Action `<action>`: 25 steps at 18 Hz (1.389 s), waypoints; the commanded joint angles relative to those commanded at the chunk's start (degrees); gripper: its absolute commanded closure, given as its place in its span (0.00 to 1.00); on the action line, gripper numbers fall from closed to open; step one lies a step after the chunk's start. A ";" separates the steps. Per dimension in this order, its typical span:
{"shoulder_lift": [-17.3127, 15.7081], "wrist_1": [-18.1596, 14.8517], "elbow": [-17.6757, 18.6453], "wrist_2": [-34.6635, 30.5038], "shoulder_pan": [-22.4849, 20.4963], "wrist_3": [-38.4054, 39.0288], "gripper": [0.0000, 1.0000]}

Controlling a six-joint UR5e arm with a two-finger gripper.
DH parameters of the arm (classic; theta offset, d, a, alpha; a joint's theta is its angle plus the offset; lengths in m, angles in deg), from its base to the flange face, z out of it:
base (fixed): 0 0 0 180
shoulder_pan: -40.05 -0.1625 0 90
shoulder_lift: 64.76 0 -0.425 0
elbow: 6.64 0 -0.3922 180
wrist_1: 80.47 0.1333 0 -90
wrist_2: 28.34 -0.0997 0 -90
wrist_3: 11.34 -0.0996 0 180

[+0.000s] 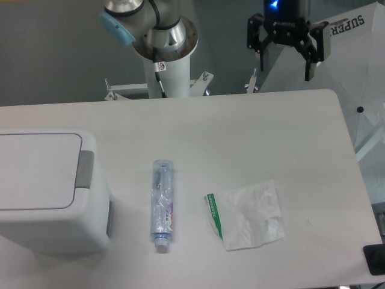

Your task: Open the trash can

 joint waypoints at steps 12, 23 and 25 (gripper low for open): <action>0.52 2.55 0.09 5.71 5.18 14.75 0.00; 5.44 7.91 -2.37 5.54 15.63 46.12 0.00; 6.76 8.00 -3.07 5.19 17.83 50.78 0.00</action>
